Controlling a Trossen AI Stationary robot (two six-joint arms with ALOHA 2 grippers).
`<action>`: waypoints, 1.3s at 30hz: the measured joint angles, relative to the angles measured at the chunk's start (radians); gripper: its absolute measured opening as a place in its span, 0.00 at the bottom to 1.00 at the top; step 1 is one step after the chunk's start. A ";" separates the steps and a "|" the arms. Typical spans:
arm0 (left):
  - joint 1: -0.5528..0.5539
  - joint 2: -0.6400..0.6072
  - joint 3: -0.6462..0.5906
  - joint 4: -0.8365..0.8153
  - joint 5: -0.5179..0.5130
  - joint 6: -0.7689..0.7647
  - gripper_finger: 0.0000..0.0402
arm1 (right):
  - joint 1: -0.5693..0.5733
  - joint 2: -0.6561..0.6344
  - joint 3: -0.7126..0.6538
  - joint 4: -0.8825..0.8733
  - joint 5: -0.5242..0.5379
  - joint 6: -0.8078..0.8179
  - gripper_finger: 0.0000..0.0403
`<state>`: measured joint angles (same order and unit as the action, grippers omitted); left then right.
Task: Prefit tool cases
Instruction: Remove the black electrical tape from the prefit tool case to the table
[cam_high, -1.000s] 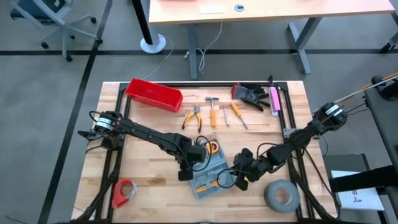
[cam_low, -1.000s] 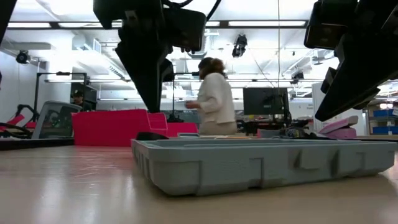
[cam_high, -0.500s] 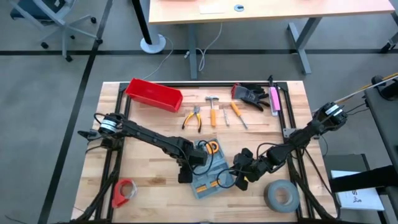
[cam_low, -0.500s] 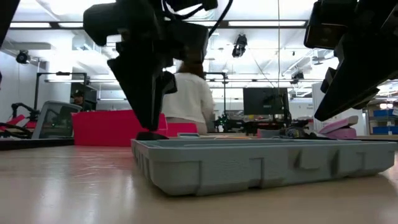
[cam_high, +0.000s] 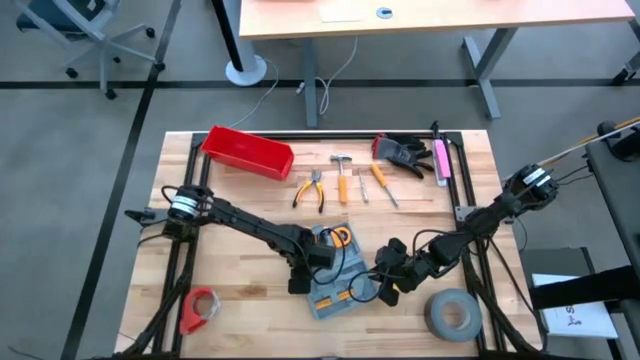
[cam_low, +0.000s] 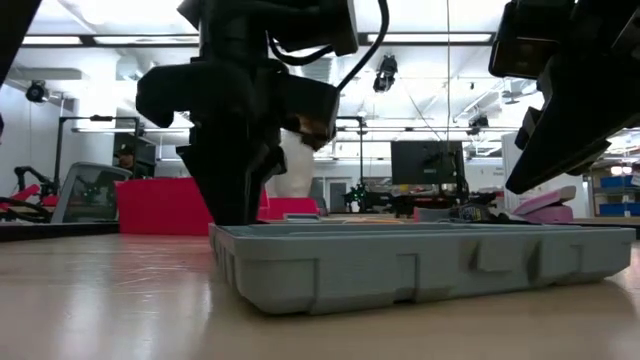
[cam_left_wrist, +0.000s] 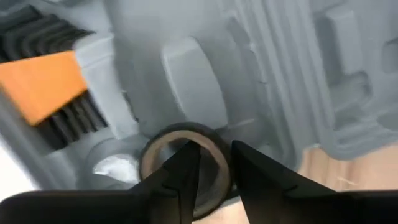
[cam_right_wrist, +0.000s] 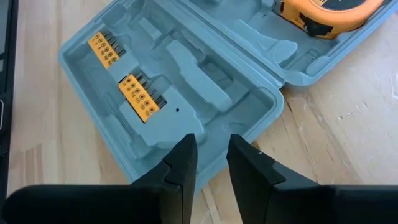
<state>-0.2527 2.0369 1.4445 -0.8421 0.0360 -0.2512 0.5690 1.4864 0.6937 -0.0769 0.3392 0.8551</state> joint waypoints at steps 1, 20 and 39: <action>0.000 0.000 0.000 0.000 -0.017 -0.001 0.24 | 0.000 0.000 0.000 0.000 0.000 0.001 0.19; 0.001 -0.008 0.065 -0.101 0.007 -0.031 0.04 | 0.000 0.000 0.000 0.000 0.000 0.005 0.17; 0.135 -0.040 0.152 -0.199 -0.186 0.077 0.05 | 0.032 0.000 0.000 0.008 0.031 -0.003 0.17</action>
<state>-0.1178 1.9970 1.5968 -1.0409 -0.1501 -0.1745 0.6013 1.4860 0.6937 -0.0689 0.3705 0.8524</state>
